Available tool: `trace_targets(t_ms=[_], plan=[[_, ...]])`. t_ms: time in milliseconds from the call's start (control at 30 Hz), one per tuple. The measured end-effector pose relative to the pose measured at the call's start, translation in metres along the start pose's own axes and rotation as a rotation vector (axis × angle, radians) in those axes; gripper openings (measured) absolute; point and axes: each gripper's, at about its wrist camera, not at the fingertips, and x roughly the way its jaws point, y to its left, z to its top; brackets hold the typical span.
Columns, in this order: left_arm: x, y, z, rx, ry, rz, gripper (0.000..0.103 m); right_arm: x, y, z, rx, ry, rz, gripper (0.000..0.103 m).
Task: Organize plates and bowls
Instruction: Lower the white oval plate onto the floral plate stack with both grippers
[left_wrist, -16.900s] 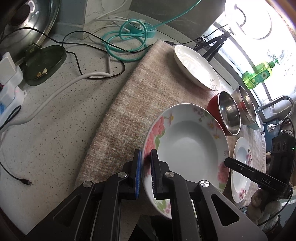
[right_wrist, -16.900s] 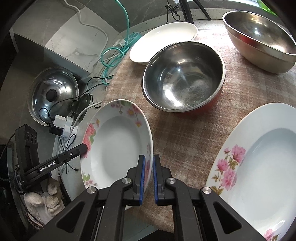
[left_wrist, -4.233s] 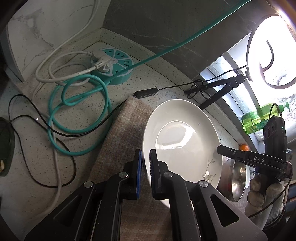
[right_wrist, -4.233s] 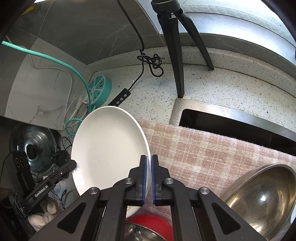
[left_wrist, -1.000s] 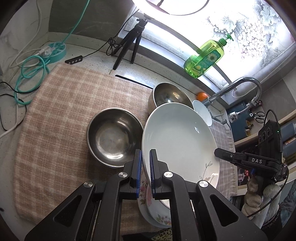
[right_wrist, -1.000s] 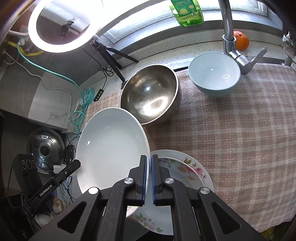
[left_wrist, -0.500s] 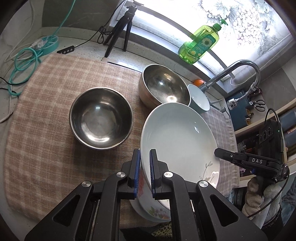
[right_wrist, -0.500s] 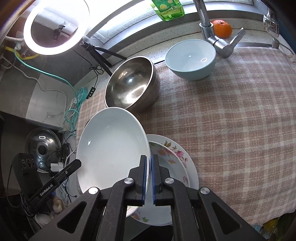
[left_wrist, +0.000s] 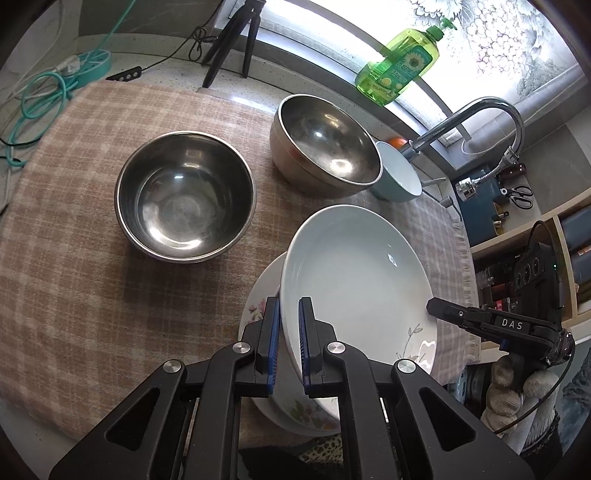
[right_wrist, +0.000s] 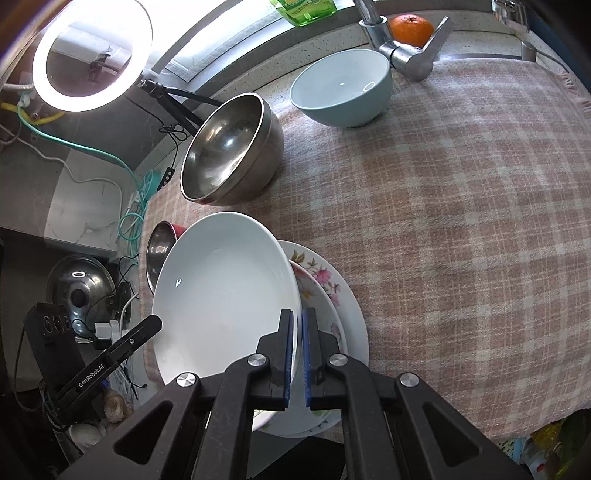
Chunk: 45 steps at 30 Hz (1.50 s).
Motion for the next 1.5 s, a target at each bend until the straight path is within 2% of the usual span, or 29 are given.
trace_targets(t_ms=[567,1500], plan=[[0.017,-0.002,-0.015,-0.006,0.04,0.004,0.006,0.005,-0.016,-0.02,-0.004,0.003,-0.021,0.005],[0.024,0.007,-0.024,-0.003,0.073,0.006,0.006,0.015,-0.018,-0.03,-0.007,0.02,-0.033,0.005]])
